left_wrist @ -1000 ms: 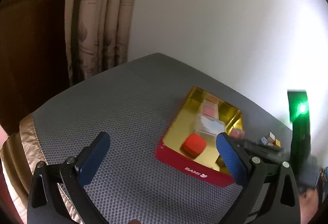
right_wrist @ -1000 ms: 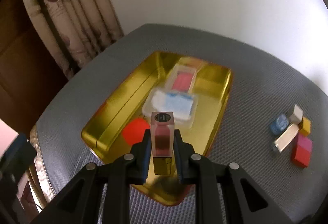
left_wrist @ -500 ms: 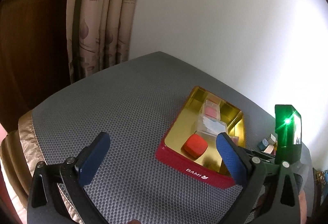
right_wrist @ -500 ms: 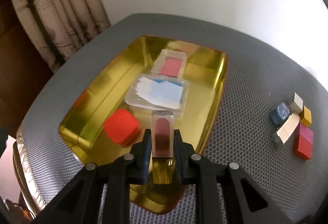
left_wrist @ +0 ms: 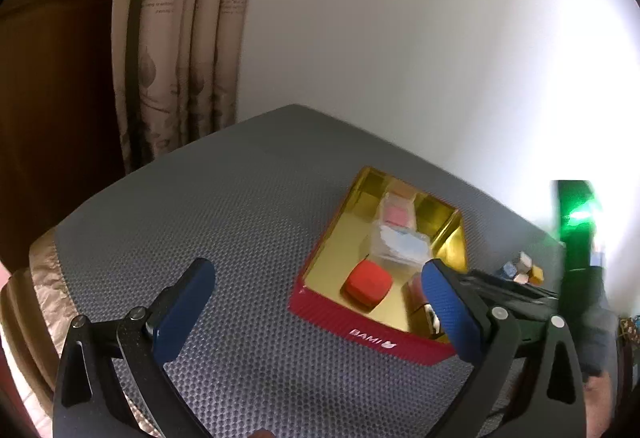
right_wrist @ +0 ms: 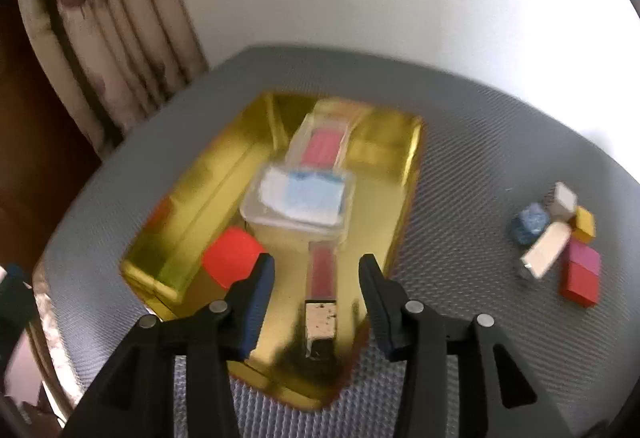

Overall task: Organize rigid objects
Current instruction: 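Carry the gold lipstick into the tin and release it, then grasp the gold ribbed bar with the left tool, then carry the gold ribbed bar into the tin and release it, then reach the right tool to the red block and grasp it, then carry the red block over the tin and release it inside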

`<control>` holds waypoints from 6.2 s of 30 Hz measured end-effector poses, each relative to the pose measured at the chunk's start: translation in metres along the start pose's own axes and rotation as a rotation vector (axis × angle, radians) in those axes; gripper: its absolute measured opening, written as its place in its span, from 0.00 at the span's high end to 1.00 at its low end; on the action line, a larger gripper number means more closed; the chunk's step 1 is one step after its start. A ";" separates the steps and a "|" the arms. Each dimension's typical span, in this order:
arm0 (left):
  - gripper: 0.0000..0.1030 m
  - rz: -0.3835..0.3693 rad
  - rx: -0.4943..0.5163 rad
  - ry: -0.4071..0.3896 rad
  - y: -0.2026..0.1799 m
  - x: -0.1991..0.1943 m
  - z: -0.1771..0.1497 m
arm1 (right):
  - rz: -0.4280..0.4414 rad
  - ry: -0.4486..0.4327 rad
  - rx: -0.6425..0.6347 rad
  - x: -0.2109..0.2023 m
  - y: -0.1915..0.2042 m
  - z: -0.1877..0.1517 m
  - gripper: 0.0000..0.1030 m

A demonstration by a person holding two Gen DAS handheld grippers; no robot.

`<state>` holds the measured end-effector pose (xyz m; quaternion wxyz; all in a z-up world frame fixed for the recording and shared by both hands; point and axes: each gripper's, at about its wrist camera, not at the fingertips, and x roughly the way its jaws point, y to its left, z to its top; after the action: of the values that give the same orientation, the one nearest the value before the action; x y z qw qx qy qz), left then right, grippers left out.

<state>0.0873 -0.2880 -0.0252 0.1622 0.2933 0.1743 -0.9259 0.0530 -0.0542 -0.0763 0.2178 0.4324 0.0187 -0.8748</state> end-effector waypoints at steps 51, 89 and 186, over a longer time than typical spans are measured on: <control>0.74 -0.317 0.622 0.394 -0.317 0.156 -0.084 | -0.165 -0.262 0.492 -0.172 -0.297 -0.185 0.36; 0.74 -0.041 0.191 0.523 -0.158 0.221 0.015 | -0.147 -0.223 0.461 -0.144 -0.282 -0.172 0.36; 0.01 -0.101 0.257 -0.024 -0.086 0.000 -0.054 | -0.386 -0.267 -0.066 -0.110 -0.038 0.090 0.40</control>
<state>0.0792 -0.1887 -0.0469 0.0785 0.2914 0.0670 -0.9510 0.0290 0.0006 0.0581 0.0610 0.2939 0.1010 -0.9485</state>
